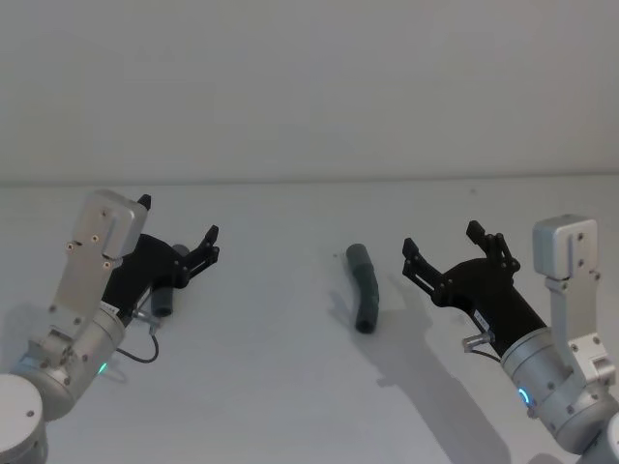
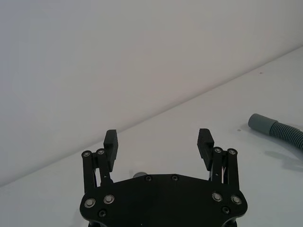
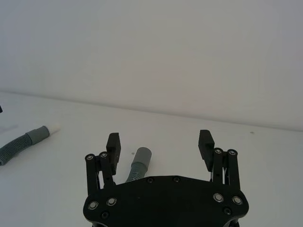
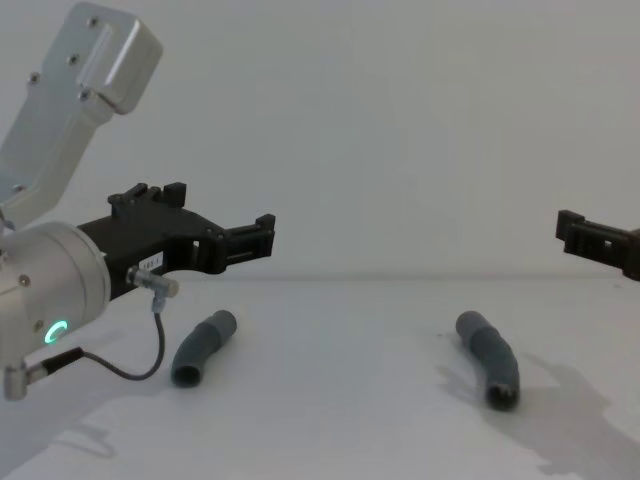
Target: Use both hands to pick up one end of the pipe from the table, align the ends, and insert them.
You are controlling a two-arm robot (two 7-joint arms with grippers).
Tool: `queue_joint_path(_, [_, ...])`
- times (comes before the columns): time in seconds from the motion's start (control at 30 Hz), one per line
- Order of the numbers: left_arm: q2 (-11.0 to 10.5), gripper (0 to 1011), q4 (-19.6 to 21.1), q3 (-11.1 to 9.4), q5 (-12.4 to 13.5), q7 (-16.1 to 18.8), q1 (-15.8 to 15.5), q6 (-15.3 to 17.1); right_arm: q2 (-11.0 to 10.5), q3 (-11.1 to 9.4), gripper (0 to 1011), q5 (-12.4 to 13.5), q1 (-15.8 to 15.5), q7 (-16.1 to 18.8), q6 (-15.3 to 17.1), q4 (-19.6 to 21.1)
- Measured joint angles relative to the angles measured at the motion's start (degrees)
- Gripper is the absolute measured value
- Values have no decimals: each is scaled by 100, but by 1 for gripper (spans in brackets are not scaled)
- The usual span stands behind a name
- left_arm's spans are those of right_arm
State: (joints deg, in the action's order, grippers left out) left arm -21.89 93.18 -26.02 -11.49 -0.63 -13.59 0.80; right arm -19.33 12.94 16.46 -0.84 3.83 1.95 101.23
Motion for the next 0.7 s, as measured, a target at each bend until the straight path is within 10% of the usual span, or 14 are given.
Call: queue_joint_path(0.7, [0,1001,0,0,0,0,0,0,0,0,1000,0,0,0,0,0])
